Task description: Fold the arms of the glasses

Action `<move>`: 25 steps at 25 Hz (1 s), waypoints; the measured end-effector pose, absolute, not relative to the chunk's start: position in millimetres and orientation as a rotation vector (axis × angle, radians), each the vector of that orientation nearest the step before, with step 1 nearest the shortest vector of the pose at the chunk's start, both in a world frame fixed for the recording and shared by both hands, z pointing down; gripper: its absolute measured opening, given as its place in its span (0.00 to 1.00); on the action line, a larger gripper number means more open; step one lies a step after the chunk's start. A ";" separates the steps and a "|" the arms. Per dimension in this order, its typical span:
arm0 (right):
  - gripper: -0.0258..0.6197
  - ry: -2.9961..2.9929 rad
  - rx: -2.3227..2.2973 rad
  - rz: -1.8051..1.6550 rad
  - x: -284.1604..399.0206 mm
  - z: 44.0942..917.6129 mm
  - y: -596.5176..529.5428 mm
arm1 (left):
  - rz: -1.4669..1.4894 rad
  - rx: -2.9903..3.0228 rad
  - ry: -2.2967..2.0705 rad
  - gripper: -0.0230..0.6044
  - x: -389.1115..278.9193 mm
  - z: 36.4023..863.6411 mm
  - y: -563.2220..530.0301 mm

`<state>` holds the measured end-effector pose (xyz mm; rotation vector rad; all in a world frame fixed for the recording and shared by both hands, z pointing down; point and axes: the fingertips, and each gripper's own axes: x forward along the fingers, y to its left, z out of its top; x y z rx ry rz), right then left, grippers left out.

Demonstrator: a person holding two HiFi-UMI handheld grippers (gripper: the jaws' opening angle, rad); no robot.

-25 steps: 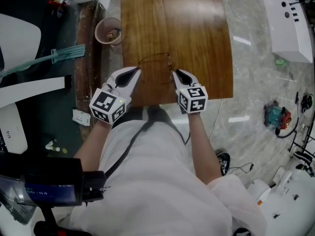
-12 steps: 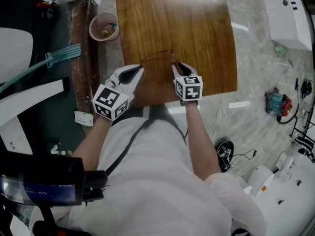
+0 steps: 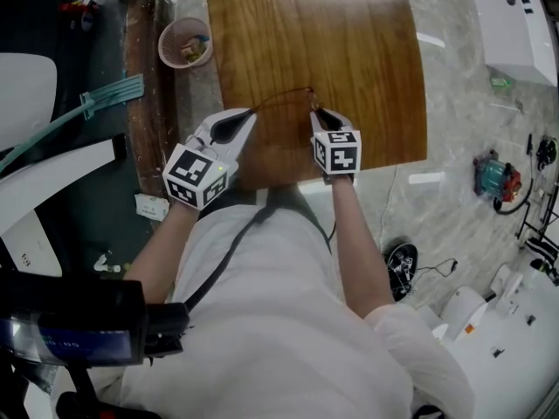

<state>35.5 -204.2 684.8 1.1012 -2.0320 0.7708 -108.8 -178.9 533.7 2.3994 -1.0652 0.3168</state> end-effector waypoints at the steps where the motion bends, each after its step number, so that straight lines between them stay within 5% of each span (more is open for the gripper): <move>1: 0.13 -2.034 1.095 0.768 34.0 685.1 -204.4 | 0.317 2.397 -1.066 0.04 -110.3 534.4 -179.5; 19: 0.11 -2.288 1.164 0.816 43.8 598.9 -193.5 | 0.318 2.428 -1.085 0.05 -117.0 515.1 -178.9; 25: 0.11 -2.415 1.246 0.836 64.0 545.7 -186.0 | 0.344 2.494 -0.997 0.16 -95.0 496.4 -173.5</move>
